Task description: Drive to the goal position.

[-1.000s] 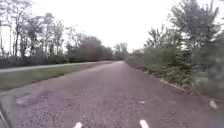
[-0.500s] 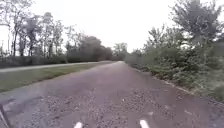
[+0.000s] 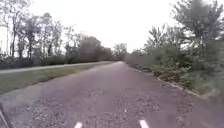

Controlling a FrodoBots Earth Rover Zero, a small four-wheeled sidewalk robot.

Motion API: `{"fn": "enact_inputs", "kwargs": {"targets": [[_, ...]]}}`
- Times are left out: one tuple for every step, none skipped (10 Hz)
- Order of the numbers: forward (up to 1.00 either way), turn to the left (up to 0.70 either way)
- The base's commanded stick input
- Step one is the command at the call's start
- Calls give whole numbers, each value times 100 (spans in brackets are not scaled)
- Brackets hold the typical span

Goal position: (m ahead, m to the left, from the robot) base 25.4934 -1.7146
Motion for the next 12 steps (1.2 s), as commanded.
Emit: {"fn": "enact_inputs", "kwargs": {"targets": [[70,0],[70,0],[70,0],[70,0],[70,0],[70,0],[70,0],[70,0],[70,0],[70,0],[70,0],[70,0]]}}
